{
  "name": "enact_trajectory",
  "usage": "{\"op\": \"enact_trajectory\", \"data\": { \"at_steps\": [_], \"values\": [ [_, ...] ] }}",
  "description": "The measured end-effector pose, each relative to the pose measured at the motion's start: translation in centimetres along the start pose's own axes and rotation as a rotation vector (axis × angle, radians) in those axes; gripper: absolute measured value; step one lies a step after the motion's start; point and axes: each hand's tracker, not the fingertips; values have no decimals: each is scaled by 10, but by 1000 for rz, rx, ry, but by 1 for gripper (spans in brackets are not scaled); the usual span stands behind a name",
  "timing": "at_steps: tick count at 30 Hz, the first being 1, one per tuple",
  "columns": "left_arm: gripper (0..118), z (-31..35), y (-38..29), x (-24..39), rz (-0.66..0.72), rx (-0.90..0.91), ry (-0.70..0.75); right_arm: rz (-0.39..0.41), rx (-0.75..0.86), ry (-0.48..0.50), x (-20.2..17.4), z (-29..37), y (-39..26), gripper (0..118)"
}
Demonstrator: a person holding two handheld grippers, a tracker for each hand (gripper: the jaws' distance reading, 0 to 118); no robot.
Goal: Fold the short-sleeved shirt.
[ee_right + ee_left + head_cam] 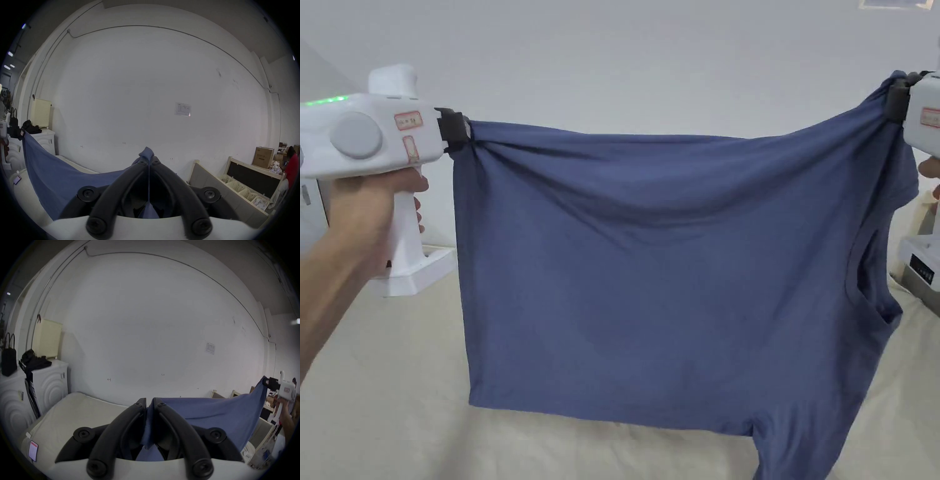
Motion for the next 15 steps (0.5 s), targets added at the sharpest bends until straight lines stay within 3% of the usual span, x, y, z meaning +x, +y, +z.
{"op": "enact_trajectory", "data": {
  "at_steps": [3,8,11,15],
  "values": [
    [9,-28,-6,-11,-67,-31,15,-70,-38,-16,-5,-24,-10,0],
    [9,-44,-23,-15,-97,-53,-10,-95,-36,-13,-5,-46,-45,0],
    [9,-53,-34,-20,-147,-53,-14,-187,-52,27,3,-44,-65,0],
    [9,-50,-65,-29,-69,-47,-60,-237,-41,25,1,-20,-97,0]
  ]
}}
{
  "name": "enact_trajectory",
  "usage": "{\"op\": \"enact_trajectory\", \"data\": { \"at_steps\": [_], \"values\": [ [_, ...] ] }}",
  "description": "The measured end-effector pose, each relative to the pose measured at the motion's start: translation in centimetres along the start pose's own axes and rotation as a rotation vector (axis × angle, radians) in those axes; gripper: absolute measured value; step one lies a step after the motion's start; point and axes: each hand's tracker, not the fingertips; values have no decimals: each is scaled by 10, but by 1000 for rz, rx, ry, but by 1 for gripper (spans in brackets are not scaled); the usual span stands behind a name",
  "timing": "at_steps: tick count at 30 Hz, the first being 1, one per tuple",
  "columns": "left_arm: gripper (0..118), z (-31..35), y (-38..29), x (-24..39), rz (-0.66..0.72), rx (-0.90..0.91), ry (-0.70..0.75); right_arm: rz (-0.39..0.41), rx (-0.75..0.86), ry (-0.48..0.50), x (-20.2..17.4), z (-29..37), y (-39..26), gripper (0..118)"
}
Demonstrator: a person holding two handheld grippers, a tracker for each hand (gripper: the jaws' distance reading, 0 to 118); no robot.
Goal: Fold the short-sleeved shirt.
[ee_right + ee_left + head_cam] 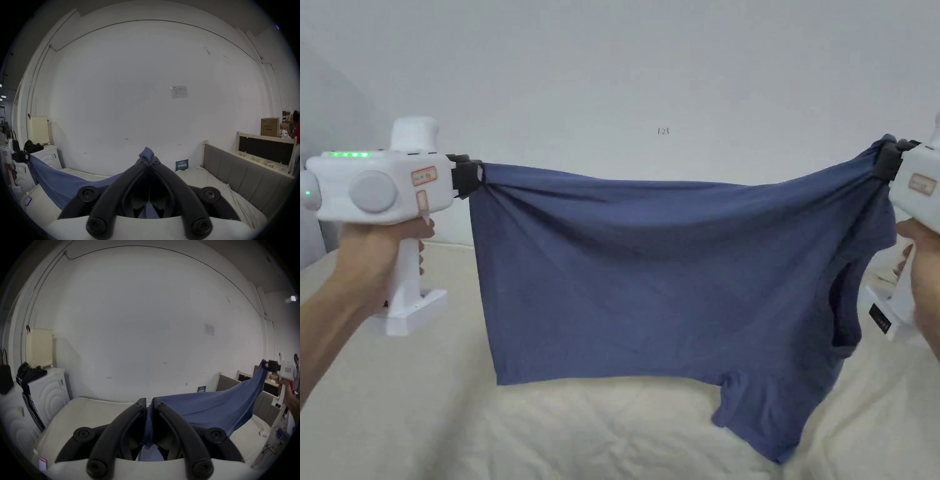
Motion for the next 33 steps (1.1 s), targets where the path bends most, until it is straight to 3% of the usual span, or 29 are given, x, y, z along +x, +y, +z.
{"op": "enact_trajectory", "data": {
  "at_steps": [5,7,12,18,19,21,24,26,30,31,32,33],
  "values": [
    [9,35,-71,3,-16,-54,11,4,-9,4,11,48,-65,0],
    [9,52,-102,6,-25,-72,-3,-26,-14,72,18,77,-98,0],
    [9,115,-200,12,18,-137,39,106,-145,64,23,167,-180,0],
    [9,196,-316,22,-32,-298,129,38,-311,96,57,255,-279,0],
    [9,202,-332,20,-51,-319,126,69,-351,110,58,264,-292,0],
    [9,220,-365,28,-22,-366,121,233,-416,82,54,283,-324,0],
    [9,224,-402,23,26,-403,157,111,-496,102,57,291,-357,0],
    [9,229,-416,21,66,-425,188,96,-519,89,57,293,-374,0],
    [9,245,-420,40,-149,-416,310,108,-578,43,65,290,-389,0],
    [10,247,-420,41,-97,-415,256,103,-575,42,67,291,-387,1],
    [15,249,-417,48,-87,-405,255,97,-560,62,68,293,-383,5],
    [42,252,-414,51,-87,-383,267,100,-535,92,75,292,-387,34]
  ]
}}
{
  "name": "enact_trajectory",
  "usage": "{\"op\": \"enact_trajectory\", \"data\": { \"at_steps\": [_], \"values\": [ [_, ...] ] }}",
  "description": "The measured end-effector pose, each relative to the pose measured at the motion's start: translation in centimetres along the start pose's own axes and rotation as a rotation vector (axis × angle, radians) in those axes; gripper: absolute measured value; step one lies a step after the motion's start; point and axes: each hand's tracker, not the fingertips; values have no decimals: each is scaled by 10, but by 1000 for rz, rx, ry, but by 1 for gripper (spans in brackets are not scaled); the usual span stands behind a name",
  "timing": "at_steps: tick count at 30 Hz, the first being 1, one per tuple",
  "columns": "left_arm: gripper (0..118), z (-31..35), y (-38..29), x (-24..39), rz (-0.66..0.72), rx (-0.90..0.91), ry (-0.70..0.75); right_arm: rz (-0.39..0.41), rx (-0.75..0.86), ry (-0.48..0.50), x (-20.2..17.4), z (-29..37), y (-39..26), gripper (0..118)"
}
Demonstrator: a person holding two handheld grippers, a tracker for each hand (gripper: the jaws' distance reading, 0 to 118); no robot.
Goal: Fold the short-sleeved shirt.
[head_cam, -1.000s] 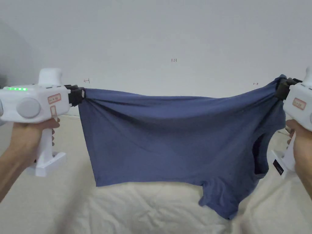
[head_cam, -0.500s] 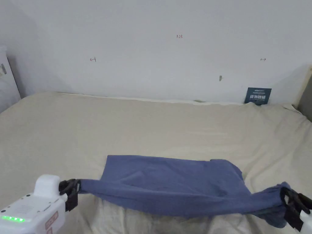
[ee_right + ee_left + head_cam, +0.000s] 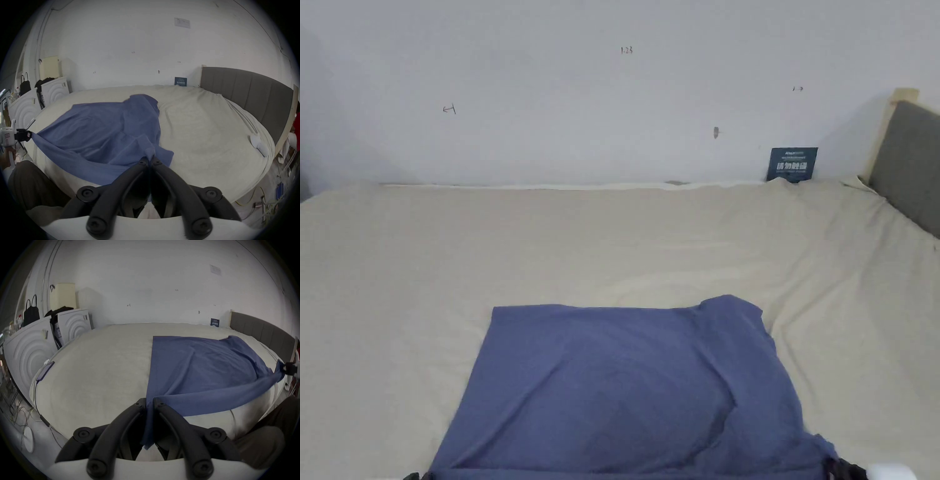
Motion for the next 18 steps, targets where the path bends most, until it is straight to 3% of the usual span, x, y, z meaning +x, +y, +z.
{"op": "enact_trajectory", "data": {
  "at_steps": [2,3,4,5,9,14,15,16,17,18],
  "values": [
    [118,6,5,0,47,35,29,30,48,-53,-1,10,7,111],
    [117,4,8,-5,80,9,38,40,66,-90,-4,17,11,118],
    [118,11,0,-5,114,-22,51,32,68,-131,-12,33,16,118],
    [118,18,7,-5,150,123,56,13,133,-126,-13,41,19,118],
    [118,52,4,-16,257,148,46,-84,172,-97,-21,70,24,118],
    [118,83,-15,-17,310,181,49,-108,249,-107,-43,104,30,117],
    [114,91,-15,-18,316,184,54,-113,256,-87,-43,104,31,110],
    [101,94,-15,-20,318,184,50,-106,258,-79,-49,110,32,93],
    [67,93,-17,-22,314,170,50,-87,246,-100,-52,107,33,61],
    [0,89,-18,-23,309,125,54,-46,205,-126,-52,103,35,9]
  ]
}}
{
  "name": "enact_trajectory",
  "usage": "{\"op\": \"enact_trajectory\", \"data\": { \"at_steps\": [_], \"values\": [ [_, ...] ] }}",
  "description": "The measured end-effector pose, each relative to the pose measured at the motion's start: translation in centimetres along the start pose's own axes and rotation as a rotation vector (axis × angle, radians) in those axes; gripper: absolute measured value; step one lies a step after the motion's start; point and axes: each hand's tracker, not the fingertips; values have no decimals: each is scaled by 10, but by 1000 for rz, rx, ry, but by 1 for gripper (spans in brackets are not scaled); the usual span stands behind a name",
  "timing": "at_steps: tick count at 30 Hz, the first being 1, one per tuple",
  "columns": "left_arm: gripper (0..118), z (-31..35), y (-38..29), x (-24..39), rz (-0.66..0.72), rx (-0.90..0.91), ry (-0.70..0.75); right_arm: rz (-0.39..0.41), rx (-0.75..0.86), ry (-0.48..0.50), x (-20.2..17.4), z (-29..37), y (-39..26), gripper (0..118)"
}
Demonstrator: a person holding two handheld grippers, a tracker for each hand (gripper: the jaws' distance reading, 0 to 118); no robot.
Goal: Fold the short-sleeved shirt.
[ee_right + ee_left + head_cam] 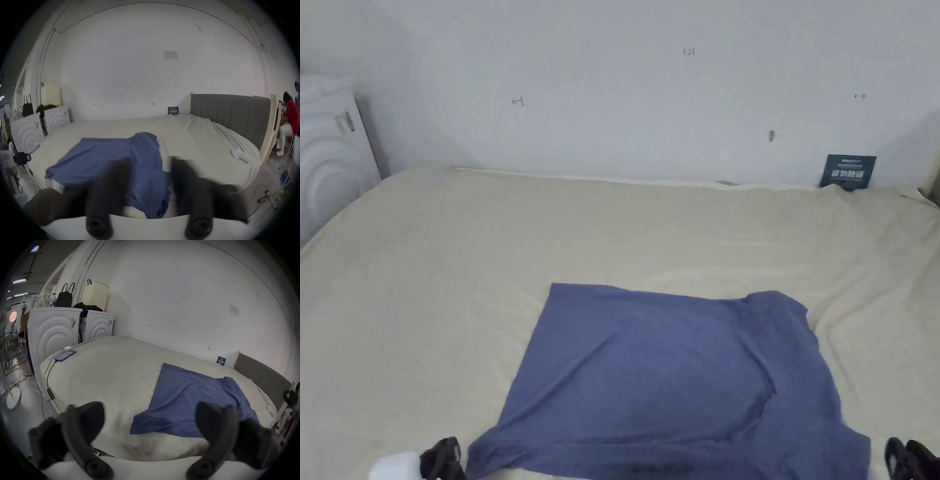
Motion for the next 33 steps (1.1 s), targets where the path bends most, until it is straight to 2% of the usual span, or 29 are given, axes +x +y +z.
{"op": "enact_trajectory", "data": {
  "at_steps": [1,2,6,7,8,9,10,11,12,13,19,20,22,23,24,25,26,27,31,32,33],
  "values": [
    [0,-9,-6,-2,-3,-41,-14,29,-18,-2,0,-4,-1,0],
    [0,-15,-10,-9,13,-63,-2,48,2,-20,-4,1,-1,0],
    [1,-15,-10,-5,-17,-97,13,24,-45,19,-2,-4,-3,0],
    [19,-19,-13,-4,-27,-101,35,25,-47,18,-2,-4,-5,0],
    [54,-24,-17,-3,-31,-116,33,28,-54,15,-2,-6,-6,0],
    [109,-42,-16,-14,-38,-166,26,28,-59,10,-1,-7,-7,0],
    [118,-51,-20,-15,-43,-210,14,24,-65,7,-2,-5,-5,0],
    [118,-56,-28,-16,-48,-259,7,15,-73,7,0,-6,-6,0],
    [118,-61,-35,-9,-91,-186,-20,9,-76,8,1,-7,-7,0],
    [118,-68,-37,-9,-120,-239,3,11,-76,4,1,-6,-7,0],
    [118,-95,-49,-6,-108,-302,-14,64,-93,-30,11,-13,-12,0],
    [113,-100,-53,-5,-100,-326,-21,61,-96,-35,13,-12,-13,0],
    [82,-98,-40,1,-103,-362,-36,53,-109,-42,12,-10,-12,0],
    [82,-97,-38,5,-102,-368,-51,53,-119,-45,12,-9,-13,0],
    [1,-95,-41,11,-123,-374,-98,57,-130,-45,12,-9,-15,0],
    [2,-105,-42,5,-205,-303,-24,66,-136,-48,12,-8,-18,0],
    [2,-106,-43,3,-184,-363,-60,75,-143,-52,12,-8,-20,0],
    [2,-102,-43,1,-147,-342,-87,80,-152,-53,13,-9,-23,0],
    [2,-104,-50,-9,-143,-308,-81,88,-179,-35,13,-12,-34,1],
    [2,-103,-48,-11,-141,-308,-85,91,-186,-23,13,-14,-38,9],
    [2,-89,-48,-2,-157,-305,-74,90,-196,-2,14,-17,-44,42]
  ]
}}
